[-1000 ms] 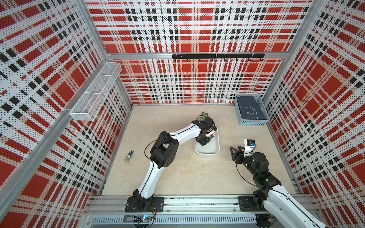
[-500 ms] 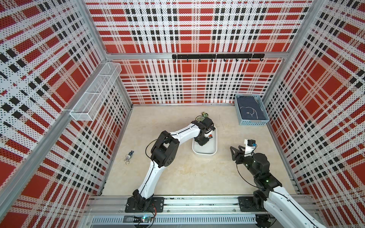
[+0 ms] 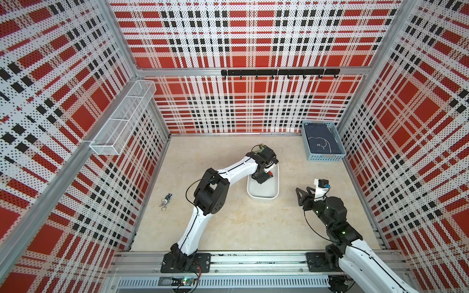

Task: Take the batteries out of the storage box
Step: Pick up the battery from the storage box.

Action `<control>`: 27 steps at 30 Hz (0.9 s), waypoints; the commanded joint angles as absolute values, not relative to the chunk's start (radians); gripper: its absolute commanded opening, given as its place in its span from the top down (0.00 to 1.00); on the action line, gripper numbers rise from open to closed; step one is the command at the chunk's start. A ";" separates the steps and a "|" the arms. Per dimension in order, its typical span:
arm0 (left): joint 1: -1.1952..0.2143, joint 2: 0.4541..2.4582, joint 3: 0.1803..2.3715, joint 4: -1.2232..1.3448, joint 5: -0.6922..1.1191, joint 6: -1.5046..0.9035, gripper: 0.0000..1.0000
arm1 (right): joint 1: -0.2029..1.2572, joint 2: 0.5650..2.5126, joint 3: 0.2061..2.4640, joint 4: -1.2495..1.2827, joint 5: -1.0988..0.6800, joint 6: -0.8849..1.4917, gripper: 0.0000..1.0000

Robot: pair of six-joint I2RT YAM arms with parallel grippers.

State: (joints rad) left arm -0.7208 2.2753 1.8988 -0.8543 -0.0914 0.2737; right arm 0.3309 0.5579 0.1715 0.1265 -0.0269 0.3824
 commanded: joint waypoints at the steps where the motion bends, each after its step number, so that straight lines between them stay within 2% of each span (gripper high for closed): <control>1: -0.702 2.304 1.889 -0.865 -0.108 0.297 0.66 | 0.334 0.548 0.159 0.153 -0.031 0.374 0.34; 9: -0.710 2.325 1.876 -0.865 -0.089 0.311 0.69 | 0.333 0.543 0.159 0.149 -0.014 0.379 0.34; 15: -0.725 2.337 1.862 -0.859 -0.071 0.296 0.79 | 0.334 0.544 0.158 0.149 -0.009 0.379 0.33; 17: -0.726 2.336 1.858 -0.852 -0.076 0.286 0.90 | 0.333 0.544 0.158 0.148 -0.008 0.380 0.33; 24: -0.723 2.340 1.893 -0.850 -0.133 0.193 1.00 | 0.334 0.536 0.156 0.146 -0.003 0.380 0.32; 27: -0.727 2.318 1.926 -0.850 -0.146 0.105 1.00 | 0.333 0.537 0.156 0.146 -0.003 0.378 0.32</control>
State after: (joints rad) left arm -0.7212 2.3131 1.8877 -0.8482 -0.1215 0.1997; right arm 0.3309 0.5472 0.1650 0.1257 -0.0170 0.3828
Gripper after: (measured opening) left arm 0.142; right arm 0.682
